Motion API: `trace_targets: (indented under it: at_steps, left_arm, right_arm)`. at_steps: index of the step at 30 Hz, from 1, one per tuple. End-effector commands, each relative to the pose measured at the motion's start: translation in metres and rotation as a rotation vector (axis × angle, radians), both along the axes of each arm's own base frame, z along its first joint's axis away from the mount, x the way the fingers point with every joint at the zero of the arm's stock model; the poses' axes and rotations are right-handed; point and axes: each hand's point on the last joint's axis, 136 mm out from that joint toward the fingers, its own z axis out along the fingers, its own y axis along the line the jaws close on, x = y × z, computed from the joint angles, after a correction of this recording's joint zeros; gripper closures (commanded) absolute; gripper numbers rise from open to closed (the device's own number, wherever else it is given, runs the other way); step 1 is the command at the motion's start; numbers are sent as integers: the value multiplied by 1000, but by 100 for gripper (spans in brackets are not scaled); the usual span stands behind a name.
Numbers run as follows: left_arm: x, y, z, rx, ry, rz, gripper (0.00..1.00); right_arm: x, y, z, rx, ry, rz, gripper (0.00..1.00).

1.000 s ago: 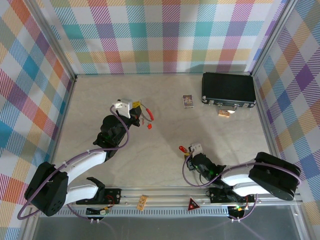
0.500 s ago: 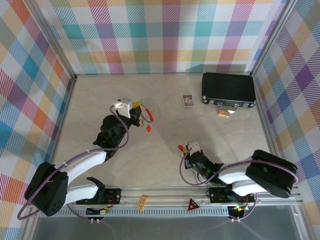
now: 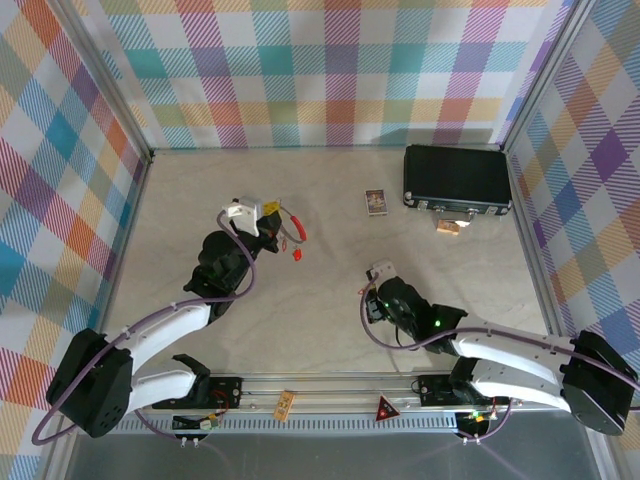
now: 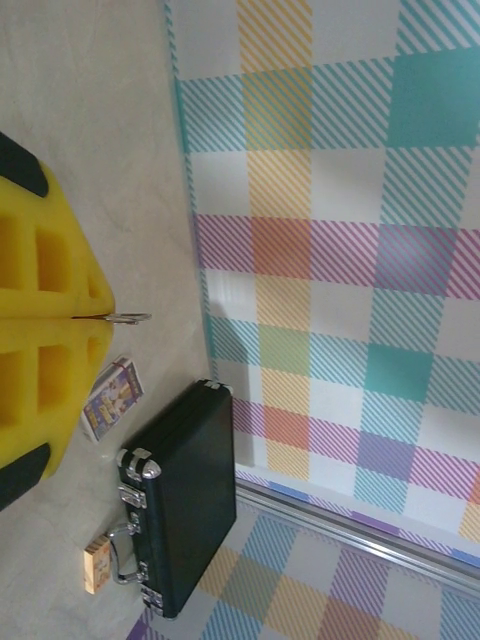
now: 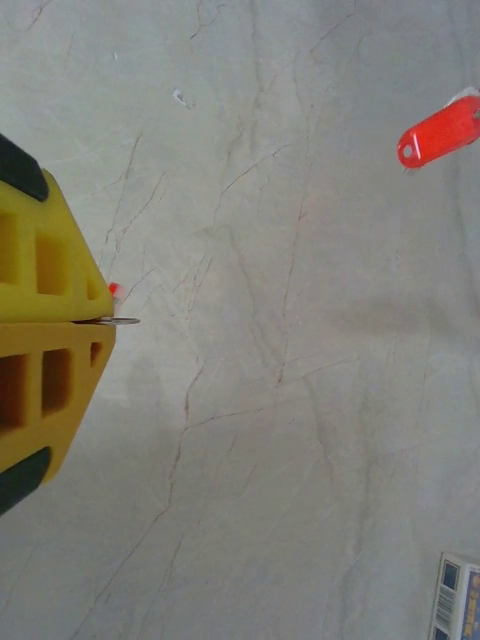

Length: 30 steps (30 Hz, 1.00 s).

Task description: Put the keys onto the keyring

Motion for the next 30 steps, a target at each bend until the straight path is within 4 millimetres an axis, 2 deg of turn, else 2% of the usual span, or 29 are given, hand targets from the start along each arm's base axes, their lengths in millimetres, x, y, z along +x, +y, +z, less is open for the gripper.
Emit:
trace_targets:
  at_steps: [1,5,9,15,19,23,27,30]
  left_arm:
    - [-5,6,27,-25,-69,17,100]
    - [-7,9,30,-26,-80,29,100]
    - [-8,12,32,-22,-85,44,100]
    - [-11,15,35,-19,-94,53,100]
    - [-12,18,38,-17,-102,62,100]
    - [-13,19,38,-17,-105,64,100]
    - [-12,17,35,-11,-97,54,100]
    - [-13,13,31,-11,-85,33,100]
  right_arm:
    - [-2,-3,1,-81,115,34,100]
    - [19,9,13,-27,241,49,100]
    - [50,28,14,-67,306,67,100]
    - [104,63,18,-82,322,64,100]
    - [133,78,12,-102,330,56,100]
    - [142,84,-5,-102,355,50,100]
    - [133,80,-26,-115,408,41,100]
    - [122,73,-32,-116,428,41,100]
